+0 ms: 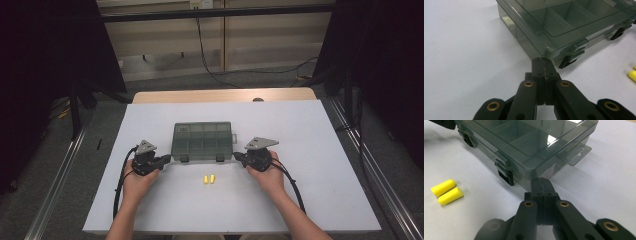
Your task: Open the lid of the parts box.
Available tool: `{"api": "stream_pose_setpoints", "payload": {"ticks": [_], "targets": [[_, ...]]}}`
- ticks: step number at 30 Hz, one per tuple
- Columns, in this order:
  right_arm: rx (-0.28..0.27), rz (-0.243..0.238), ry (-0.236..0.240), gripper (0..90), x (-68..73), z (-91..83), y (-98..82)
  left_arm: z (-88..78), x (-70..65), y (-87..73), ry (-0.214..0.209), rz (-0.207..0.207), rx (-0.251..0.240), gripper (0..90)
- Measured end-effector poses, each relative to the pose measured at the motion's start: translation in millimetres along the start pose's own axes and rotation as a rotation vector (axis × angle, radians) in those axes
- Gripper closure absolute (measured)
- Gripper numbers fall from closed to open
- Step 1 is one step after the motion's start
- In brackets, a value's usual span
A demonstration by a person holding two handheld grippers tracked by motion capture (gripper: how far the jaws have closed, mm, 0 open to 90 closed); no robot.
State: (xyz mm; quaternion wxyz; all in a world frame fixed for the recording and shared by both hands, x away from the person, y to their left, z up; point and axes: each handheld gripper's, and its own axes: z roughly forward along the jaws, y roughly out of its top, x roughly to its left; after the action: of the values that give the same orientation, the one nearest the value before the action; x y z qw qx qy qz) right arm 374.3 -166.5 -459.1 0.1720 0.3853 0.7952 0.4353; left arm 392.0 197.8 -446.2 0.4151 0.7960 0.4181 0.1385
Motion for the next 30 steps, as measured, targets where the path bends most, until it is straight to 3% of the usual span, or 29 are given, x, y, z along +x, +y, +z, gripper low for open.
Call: {"api": "stream_pose_setpoints", "payload": {"ticks": [30], "targets": [[0.001, -0.01, 0.007, 90.0, 2.7, -0.7, 0.6, -0.7, -2.0, 1.9, -0.003, 0.015, -0.019, 89.9]]}}
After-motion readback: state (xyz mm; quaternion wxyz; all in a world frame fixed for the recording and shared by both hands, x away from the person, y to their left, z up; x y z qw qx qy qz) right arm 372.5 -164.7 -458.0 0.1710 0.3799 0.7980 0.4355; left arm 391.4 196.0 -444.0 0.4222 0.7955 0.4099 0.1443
